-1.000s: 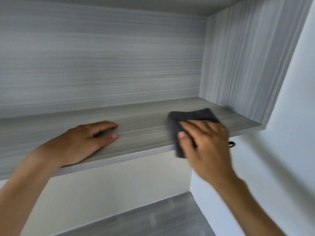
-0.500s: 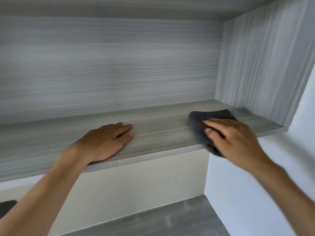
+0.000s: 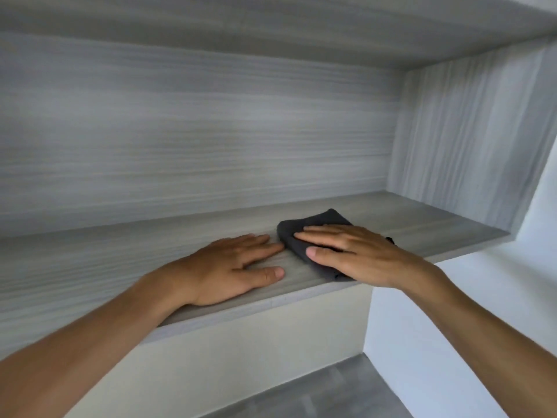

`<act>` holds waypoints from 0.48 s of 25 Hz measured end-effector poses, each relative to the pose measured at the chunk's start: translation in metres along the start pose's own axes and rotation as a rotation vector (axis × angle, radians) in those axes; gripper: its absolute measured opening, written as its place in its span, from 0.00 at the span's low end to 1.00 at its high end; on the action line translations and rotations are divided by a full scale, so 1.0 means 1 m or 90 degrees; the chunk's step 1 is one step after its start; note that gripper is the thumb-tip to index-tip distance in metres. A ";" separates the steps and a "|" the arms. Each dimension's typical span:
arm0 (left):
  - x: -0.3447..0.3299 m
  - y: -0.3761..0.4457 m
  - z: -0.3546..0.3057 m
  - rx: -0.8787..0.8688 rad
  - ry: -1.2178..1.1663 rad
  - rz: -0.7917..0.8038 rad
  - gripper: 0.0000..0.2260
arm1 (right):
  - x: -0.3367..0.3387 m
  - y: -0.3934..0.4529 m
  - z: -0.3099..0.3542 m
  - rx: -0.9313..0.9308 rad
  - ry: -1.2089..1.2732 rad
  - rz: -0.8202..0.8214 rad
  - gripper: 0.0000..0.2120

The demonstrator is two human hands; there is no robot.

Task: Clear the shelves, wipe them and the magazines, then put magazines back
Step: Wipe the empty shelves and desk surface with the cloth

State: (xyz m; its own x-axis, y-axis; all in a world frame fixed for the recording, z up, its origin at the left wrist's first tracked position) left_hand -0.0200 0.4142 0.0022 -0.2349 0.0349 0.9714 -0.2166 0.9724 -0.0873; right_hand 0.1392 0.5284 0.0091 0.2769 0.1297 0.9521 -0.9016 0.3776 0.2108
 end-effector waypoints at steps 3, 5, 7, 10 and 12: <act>0.001 0.001 0.004 -0.021 -0.027 -0.023 0.30 | 0.013 0.001 -0.032 -0.039 0.098 0.000 0.25; 0.000 0.001 0.004 -0.029 -0.034 -0.024 0.32 | 0.031 0.002 -0.097 -0.198 -0.009 0.004 0.36; 0.000 0.002 0.004 -0.033 -0.037 -0.027 0.31 | 0.042 0.003 -0.154 -0.333 -0.075 0.006 0.49; 0.003 0.004 0.004 -0.032 -0.053 -0.048 0.32 | 0.031 0.049 -0.161 -0.340 -0.109 0.035 0.37; 0.004 0.005 0.004 -0.024 -0.061 -0.057 0.32 | 0.013 0.091 -0.130 -0.267 -0.094 0.050 0.32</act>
State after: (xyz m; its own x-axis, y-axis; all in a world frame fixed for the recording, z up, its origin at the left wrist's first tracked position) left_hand -0.0257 0.4183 0.0050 -0.3064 -0.0732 0.9491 -0.2054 0.9786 0.0092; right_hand 0.1037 0.6834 0.0123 0.1347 0.0517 0.9895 -0.6975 0.7143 0.0576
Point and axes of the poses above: each hand's wrist, its own y-axis towards the middle knuckle, its own x-axis out of the back of the hand, z = x × y, the point moved 7 cm from there along y, towards the middle knuckle, and after that the axes turned 12 degrees about x, right-handed, at the moved point
